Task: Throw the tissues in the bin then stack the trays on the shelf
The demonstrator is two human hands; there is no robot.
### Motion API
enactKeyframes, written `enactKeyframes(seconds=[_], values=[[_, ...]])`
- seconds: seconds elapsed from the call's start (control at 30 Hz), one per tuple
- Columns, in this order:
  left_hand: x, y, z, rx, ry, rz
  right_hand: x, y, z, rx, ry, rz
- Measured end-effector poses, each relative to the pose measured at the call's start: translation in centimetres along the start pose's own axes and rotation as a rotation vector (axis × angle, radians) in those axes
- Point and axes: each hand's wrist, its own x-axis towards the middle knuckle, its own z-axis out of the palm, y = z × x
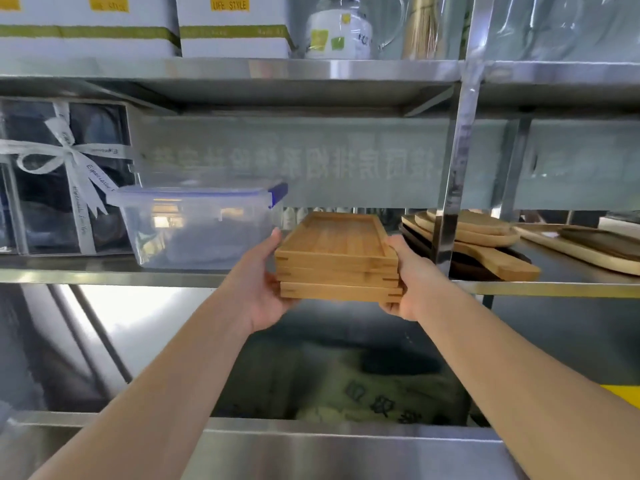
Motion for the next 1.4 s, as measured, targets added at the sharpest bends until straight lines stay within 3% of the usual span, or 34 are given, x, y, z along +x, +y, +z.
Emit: enactKeyframes(seconds=[0.13,0.27,0.37,0.43,0.5,0.57,0.73,0.93,1.17,1.4], values=[[-4.3,-2.4,-2.5,0.367,-0.221,0.326,-1.0,0.5,-0.4,-0.066,-0.02,-0.023],[-4.9,-4.0,-2.8,0.629,-0.105,0.489,-2.7,1.3,-1.2,0.005,-0.007,-0.124],[-4.2,-4.5,-2.5,0.721,-0.03,0.558,-4.3,2.6,-2.0,-0.148,0.026,-0.339],[-3.9,-4.4,-2.1,0.768,0.038,0.598,-5.6,3.7,-2.8,-0.267,-0.071,-0.487],[-3.5,-4.4,-1.8,0.841,0.098,0.62,-6.4,4.5,-3.5,-0.432,-0.247,-0.541],[-3.1,-4.4,-1.6,0.897,0.147,0.635,-6.0,5.1,-3.9,-0.609,-0.314,-0.579],[-2.4,-4.4,-1.4,1.011,0.211,0.617,-3.7,4.5,-3.5,-0.774,-0.133,-0.66],[-1.2,-4.0,-0.9,1.053,0.215,0.617,-1.4,3.0,-3.4,-0.926,-0.112,-0.684],[2.5,-3.1,-1.4,1.207,0.327,0.624,1.1,1.6,-2.1,-1.12,-0.042,-0.634],[3.5,-3.0,-0.9,1.282,0.418,0.665,1.8,1.0,-1.8,-1.167,-0.037,-0.649]])
